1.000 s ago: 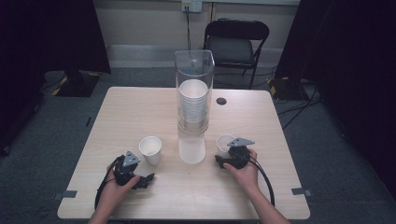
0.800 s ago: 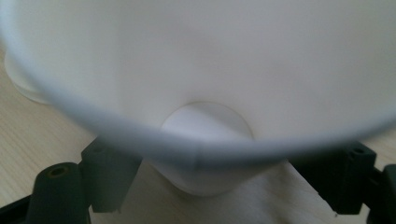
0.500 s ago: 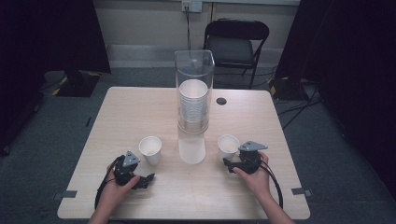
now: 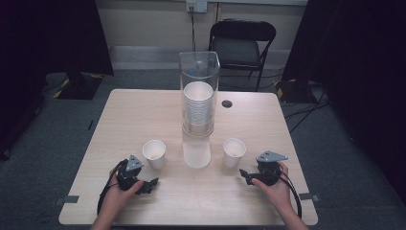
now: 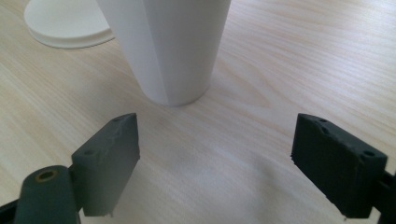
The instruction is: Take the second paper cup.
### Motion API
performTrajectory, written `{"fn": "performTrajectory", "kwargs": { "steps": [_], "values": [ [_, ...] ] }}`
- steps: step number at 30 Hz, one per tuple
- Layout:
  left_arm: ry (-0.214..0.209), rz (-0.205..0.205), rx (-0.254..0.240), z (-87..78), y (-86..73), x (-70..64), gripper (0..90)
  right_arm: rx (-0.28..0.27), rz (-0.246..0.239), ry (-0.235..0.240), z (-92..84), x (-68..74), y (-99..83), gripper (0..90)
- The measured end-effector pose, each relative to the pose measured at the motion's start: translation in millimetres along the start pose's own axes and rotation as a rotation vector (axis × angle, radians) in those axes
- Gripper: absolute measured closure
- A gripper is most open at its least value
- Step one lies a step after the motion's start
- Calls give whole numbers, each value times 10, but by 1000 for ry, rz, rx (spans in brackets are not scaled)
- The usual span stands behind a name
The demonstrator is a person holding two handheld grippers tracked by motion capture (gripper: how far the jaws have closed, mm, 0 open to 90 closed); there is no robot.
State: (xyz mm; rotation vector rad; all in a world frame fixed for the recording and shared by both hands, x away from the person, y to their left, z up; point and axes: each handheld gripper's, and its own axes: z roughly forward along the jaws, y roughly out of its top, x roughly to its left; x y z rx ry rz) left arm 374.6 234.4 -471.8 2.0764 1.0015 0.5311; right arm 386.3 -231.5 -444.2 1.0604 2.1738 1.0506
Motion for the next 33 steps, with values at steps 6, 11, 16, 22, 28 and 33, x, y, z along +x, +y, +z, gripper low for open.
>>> {"fn": "performTrajectory", "kwargs": {
  "steps": [6, 11, 16, 22, 28, 33],
  "values": [
    [-1, 2, 0, 0, 1, 2, 28, 6, 25, 15, -109, -75, -121, 148],
    [-1, 2, 1, 0, 1, 2, 28, 18, 12, 7, -167, -108, -163, 148],
    [0, 1, -1, 0, 0, 1, 27, 22, 19, 9, -237, -158, -225, 148],
    [0, 2, -1, 0, 1, 2, 27, 44, 50, 4, -311, -268, -390, 148],
    [-1, 2, 0, 1, 1, 2, 27, 76, 53, -14, -369, -339, -473, 148],
    [0, 3, 0, 0, 1, 2, 27, 49, 37, -23, -395, -385, -548, 141]
  ]
}}
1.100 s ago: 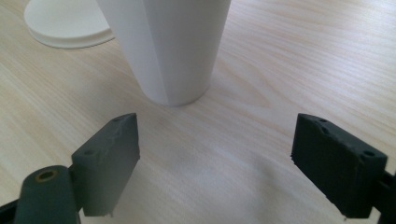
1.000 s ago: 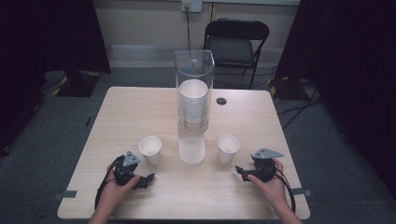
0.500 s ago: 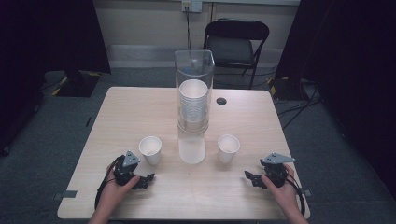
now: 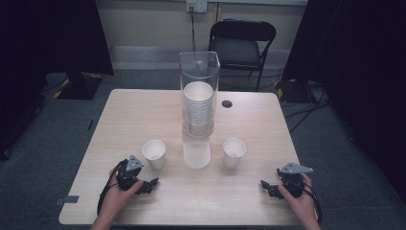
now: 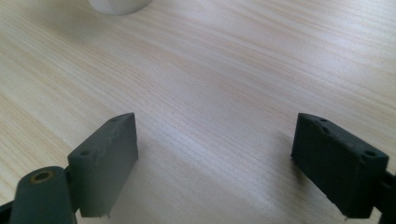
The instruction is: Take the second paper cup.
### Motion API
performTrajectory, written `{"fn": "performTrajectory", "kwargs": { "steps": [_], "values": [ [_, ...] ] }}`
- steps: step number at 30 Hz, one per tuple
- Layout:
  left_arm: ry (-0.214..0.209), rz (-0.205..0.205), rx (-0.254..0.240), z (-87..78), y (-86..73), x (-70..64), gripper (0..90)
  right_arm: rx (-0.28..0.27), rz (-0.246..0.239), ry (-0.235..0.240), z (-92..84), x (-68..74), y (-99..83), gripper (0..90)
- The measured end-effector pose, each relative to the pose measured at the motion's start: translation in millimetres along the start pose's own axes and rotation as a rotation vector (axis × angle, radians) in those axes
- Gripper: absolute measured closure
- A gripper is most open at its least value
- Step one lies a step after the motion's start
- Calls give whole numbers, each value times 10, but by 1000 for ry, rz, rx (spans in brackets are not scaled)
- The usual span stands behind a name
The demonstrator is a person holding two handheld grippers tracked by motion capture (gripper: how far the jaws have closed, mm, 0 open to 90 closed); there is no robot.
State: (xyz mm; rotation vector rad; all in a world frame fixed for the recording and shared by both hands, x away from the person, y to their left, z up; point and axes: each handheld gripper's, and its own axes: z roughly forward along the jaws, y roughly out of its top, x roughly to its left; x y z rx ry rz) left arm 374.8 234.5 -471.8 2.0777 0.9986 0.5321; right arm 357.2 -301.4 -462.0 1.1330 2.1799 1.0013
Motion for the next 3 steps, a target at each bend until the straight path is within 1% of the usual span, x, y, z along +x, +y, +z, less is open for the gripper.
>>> {"fn": "performTrajectory", "kwargs": {
  "steps": [3],
  "values": [
    [0, 0, 0, 0, 0, 0, 27, -1, 0, 2, -16, -14, -14, 141]
  ]
}}
